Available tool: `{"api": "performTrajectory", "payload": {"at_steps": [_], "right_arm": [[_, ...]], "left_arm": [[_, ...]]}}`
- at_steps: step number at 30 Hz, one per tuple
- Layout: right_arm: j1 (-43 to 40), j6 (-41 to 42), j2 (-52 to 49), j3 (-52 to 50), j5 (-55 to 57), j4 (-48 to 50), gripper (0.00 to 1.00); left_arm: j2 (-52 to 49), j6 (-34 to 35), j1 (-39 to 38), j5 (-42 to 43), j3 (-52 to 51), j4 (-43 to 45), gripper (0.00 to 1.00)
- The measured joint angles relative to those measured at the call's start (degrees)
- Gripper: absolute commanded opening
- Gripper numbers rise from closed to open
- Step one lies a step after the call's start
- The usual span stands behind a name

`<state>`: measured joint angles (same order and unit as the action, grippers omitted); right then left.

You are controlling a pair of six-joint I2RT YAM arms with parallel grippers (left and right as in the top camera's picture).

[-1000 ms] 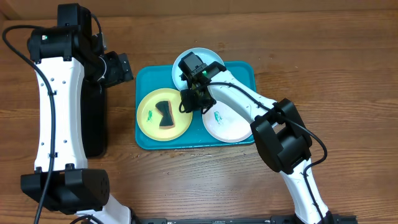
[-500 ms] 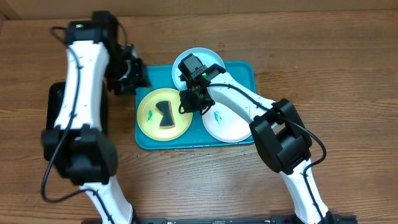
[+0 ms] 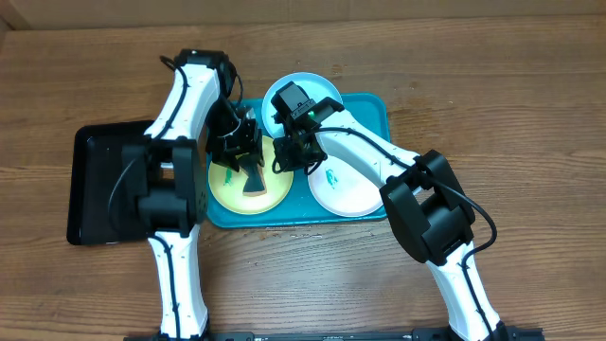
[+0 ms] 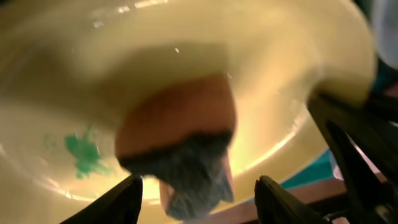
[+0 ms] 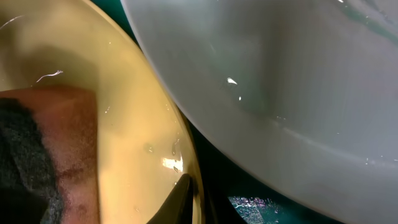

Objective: Clean dirty plates on tray and stack at the side

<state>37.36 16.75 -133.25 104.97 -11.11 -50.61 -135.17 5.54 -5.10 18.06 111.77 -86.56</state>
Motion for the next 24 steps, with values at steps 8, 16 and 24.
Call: {"api": "performTrajectory", "payload": {"at_steps": [8,16,24], "right_arm": [[-0.07,-0.02,0.0,-0.09,0.04,0.55,0.09],[-0.11,-0.04,0.0,-0.09,0.04,0.68,0.1],[-0.11,-0.04,0.0,-0.09,0.2,0.98,0.11]], "left_arm": [[-0.5,0.22,0.22,-0.42,-0.11,1.53,0.55],[-0.5,5.46,-0.55,-3.54,-0.22,2.78,0.52],[-0.22,11.13,-0.57,-7.56,-0.55,1.05,0.64]]}}
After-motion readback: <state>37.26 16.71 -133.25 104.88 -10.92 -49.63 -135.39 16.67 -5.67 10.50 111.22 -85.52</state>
